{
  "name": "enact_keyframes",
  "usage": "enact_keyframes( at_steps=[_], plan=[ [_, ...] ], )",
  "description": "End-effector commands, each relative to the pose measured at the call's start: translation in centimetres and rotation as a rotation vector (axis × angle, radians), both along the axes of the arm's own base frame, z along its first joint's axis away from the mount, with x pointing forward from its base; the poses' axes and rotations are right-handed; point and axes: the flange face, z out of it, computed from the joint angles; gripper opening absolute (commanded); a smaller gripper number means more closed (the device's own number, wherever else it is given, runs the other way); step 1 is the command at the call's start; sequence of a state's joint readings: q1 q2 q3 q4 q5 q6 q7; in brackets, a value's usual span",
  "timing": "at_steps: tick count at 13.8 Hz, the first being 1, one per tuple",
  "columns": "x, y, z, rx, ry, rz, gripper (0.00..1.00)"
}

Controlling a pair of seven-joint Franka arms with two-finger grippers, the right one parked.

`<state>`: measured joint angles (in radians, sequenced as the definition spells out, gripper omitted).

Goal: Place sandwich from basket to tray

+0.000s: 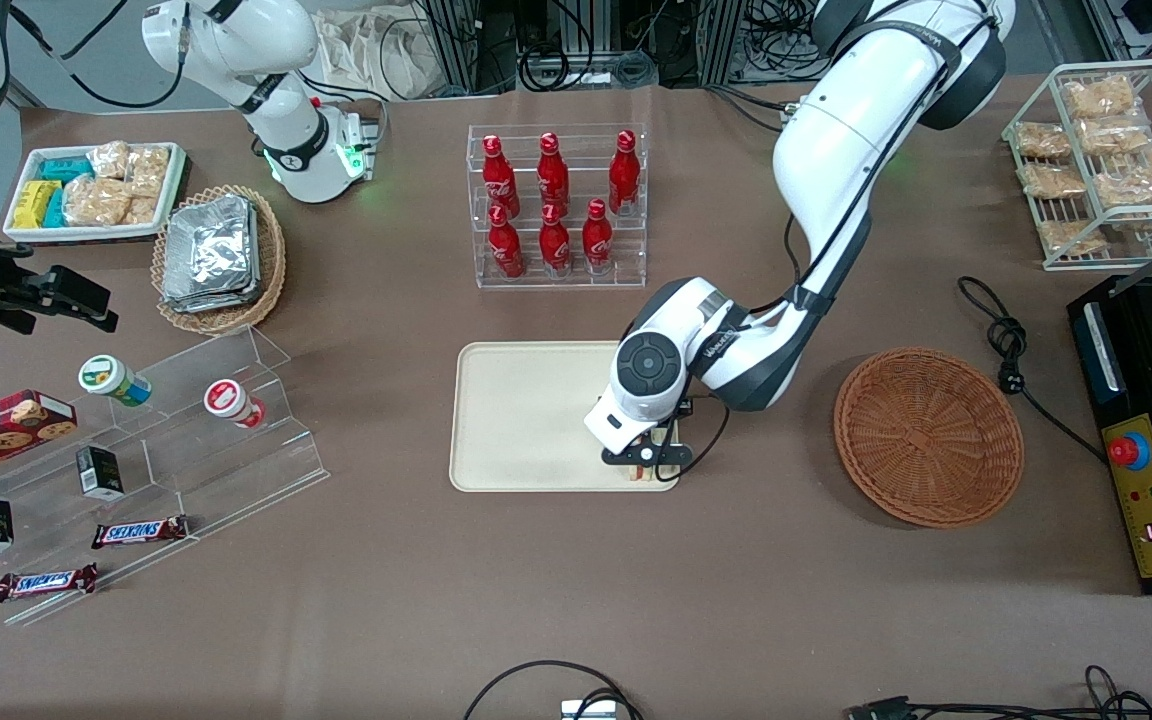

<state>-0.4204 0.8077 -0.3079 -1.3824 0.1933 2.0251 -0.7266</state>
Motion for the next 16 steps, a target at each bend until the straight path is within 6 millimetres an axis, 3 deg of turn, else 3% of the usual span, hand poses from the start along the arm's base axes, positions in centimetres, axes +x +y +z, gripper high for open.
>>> enact_keyframes(
  at_steps=[1, 2, 5, 8, 12, 16],
  plan=[
    [0.0, 0.2, 2.2, 0.027, -0.011, -0.004, 1.0],
    [-0.1, 0.5, 2.4, 0.04, 0.004, -0.005, 1.0],
    [-1.0, 0.9, 5.8, 0.057, 0.015, -0.005, 1.0],
    [-3.1, 1.9, 9.2, 0.072, -0.01, -0.018, 1.0],
    [-6.5, 6.7, 13.1, 0.102, -0.023, -0.093, 1.0],
    [-7.4, 15.7, 17.8, 0.043, 0.005, -0.112, 1.0]
  ],
)
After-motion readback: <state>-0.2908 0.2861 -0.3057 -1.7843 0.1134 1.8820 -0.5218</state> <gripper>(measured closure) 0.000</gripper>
